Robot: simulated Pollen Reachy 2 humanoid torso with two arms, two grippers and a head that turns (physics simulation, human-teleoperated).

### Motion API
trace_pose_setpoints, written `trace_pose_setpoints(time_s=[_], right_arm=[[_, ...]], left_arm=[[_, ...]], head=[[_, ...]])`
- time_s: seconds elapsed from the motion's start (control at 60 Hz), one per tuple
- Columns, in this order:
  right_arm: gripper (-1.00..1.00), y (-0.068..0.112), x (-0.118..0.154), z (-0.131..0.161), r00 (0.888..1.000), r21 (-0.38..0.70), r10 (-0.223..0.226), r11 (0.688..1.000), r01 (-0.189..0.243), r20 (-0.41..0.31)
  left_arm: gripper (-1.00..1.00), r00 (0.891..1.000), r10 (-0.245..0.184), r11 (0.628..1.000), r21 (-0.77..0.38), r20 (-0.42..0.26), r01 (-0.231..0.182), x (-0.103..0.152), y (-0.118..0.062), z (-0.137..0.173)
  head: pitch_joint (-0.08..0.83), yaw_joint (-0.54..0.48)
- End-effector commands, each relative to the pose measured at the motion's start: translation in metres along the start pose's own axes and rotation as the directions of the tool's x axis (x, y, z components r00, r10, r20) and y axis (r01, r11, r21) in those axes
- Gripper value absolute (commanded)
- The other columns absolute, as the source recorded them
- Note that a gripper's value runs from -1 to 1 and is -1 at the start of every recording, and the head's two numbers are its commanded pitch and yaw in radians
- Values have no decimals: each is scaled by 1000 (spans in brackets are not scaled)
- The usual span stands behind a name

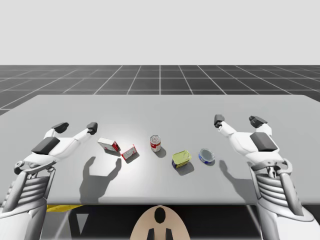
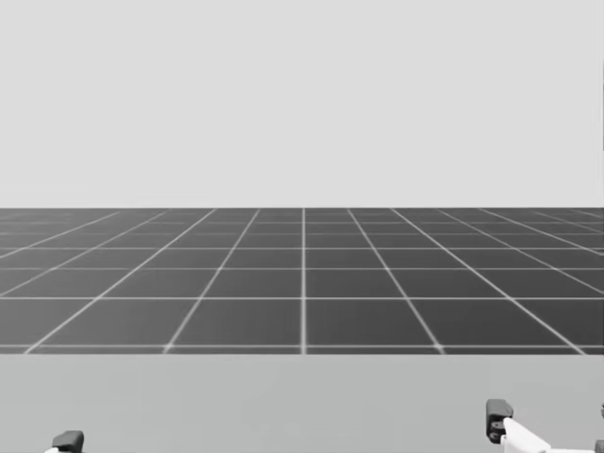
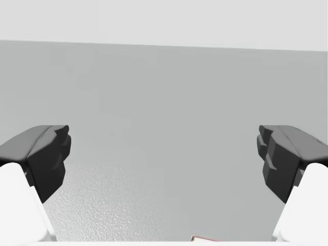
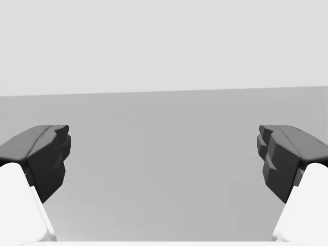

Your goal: Lift the tuna fish can off the table.

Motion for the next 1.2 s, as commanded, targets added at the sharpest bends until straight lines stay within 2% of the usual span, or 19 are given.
trace_pose_setpoints(time_s=[0.017,0.167,0.55,0.717,1.033,1.2], right_arm=[[-1000,3,0,3,1000,-4,-2,1000,2,24],[-1000,3,2,3,1000,11,3,1000,-4,24],[-1000,3,1,3,999,6,40,999,-40,31],[-1000,3,1,3,998,-3,57,998,-57,38],[-1000,3,2,3,997,-4,62,998,-62,42],[-1000,4,2,3,997,-2,67,998,-67,40]], left_arm=[[-1000,1000,-4,1000,1,-1,4,-1,0,0],[-1000,1000,-8,1000,0,-3,8,-1,-1,0],[-1000,1000,-22,1000,1,-3,22,-1,-1,-1],[-1000,1000,-28,1000,0,-1,28,0,-2,0],[-1000,999,-32,999,-11,4,33,2,-5,1],[-1000,1000,-27,999,-18,8,27,2,-5,0]], head=[[19,0],[70,0],[441,-25],[550,-59],[736,-299],[780,-358]])
